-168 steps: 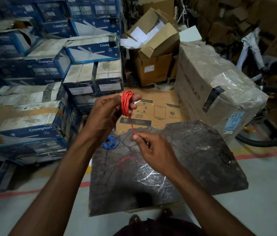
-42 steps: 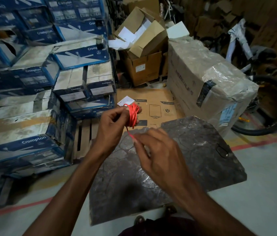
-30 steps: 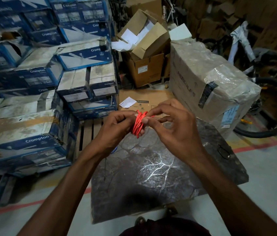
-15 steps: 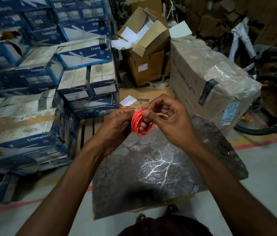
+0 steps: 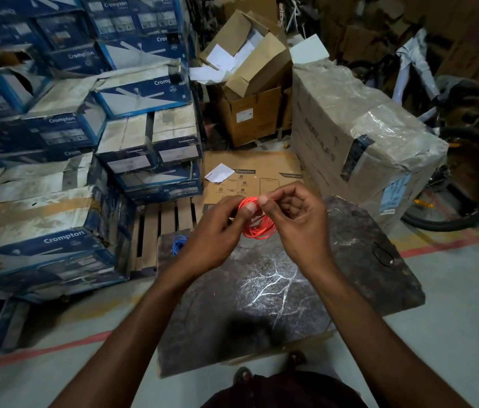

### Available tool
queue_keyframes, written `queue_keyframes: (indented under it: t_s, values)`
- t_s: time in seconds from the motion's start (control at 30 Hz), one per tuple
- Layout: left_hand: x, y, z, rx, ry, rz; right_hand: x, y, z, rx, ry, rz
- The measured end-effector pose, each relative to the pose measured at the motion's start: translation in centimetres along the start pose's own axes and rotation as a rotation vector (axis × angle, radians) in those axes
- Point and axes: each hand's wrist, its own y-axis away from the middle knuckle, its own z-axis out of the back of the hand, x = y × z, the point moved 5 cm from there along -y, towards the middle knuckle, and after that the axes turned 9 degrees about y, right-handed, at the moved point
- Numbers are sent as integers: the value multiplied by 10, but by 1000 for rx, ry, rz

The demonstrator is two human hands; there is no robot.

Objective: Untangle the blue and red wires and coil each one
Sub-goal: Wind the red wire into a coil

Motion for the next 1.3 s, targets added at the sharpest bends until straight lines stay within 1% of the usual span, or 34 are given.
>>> queue_keyframes:
  t_s: [0.13, 0.23, 0.37, 0.5, 0.63, 0.77, 0.93, 1.07, 1.2, 1.3]
  values:
    - [-5, 10, -5, -132, -177, -126, -11, 9, 0, -64, -110, -83]
    - [-3, 13, -10, -182, -153, -143, -13, 14, -2, -68, -205, -133]
    - [-9, 12, -13, -262, -93, -181, -10, 17, -4, -96, -291, -139]
    - [-14, 11, -12, -417, -126, -233, -8, 22, -9, -152, -370, -146]
    - [-17, 9, -14, -489, -138, -266, -7, 24, -10, -192, -384, -157]
    - [-16, 2, -13, -508, -130, -273, -8, 22, -12, -198, -424, -212]
    - [-11, -2, -14, -494, -98, -233, -17, 22, -13, -204, -460, -312]
    - [-4, -12, -21, -442, 54, -116, -28, 19, -12, -204, -485, -392]
    - [8, -18, -25, -424, 207, 6, -32, 15, -10, -201, -450, -410]
    - [13, -21, -27, -410, 225, 47, -33, 10, -8, -163, -438, -427]
